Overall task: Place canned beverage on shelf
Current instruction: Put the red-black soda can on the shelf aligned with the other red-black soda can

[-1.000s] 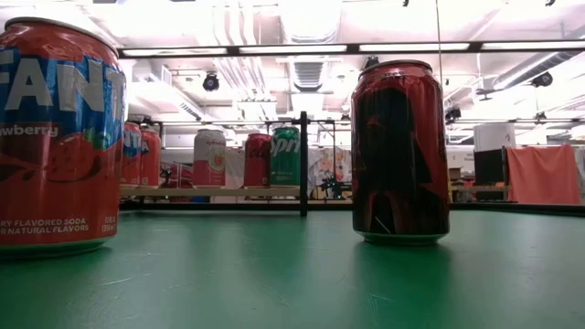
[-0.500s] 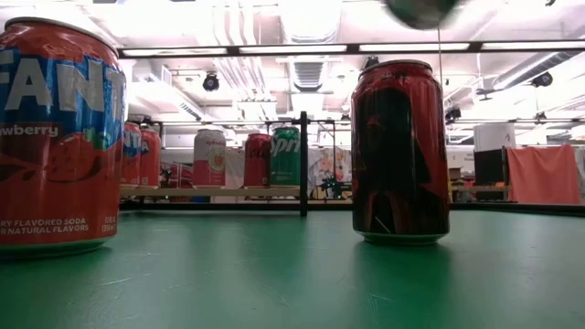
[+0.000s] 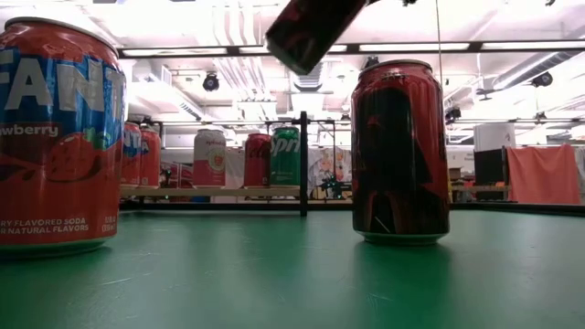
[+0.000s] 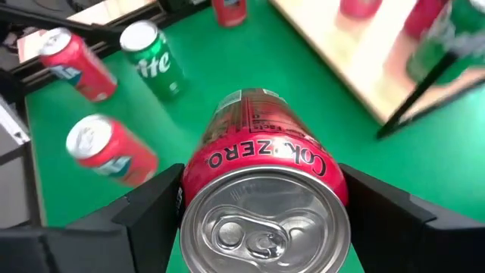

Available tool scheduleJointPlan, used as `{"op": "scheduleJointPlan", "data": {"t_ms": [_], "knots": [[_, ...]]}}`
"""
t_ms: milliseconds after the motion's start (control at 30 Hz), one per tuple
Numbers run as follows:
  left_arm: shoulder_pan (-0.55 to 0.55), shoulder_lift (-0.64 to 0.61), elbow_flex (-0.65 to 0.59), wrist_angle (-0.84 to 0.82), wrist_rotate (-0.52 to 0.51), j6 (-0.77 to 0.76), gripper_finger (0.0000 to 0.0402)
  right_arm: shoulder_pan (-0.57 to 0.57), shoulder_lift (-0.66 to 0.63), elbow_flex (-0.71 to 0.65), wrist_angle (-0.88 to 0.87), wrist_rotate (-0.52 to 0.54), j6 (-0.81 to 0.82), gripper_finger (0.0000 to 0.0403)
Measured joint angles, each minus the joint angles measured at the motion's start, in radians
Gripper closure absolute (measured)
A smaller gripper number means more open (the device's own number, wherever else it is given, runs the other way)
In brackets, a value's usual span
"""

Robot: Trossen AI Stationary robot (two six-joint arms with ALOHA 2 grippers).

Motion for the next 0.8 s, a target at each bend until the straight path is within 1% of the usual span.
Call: {"op": "scheduleJointPlan", "data": {"t_ms": [233,333,467,600,800], "knots": [[0.005,0.0,-0.013,-0.002,0.0,0.047,0.031,-0.097,0.006,0.0,0.104,-0.064,-0.237,0.011],[0.012,-0.002,-0.031,0.004,0.0,0.07,0.028,-0.117,0.018,0.0,0.127,-0.058,-0.383,0.011],[0.042,-0.015,-0.083,0.051,0.0,0.083,0.0238,-0.154,0.039,-0.001,0.132,-0.065,-0.469,0.011],[0.088,-0.037,-0.152,0.139,0.0,0.121,0.0197,-0.203,0.054,-0.001,0.162,-0.069,-0.484,0.011],[0.184,-0.044,-0.282,0.357,-0.001,0.253,0.0151,-0.308,0.055,0.006,0.219,-0.162,-0.406,0.011]]}}
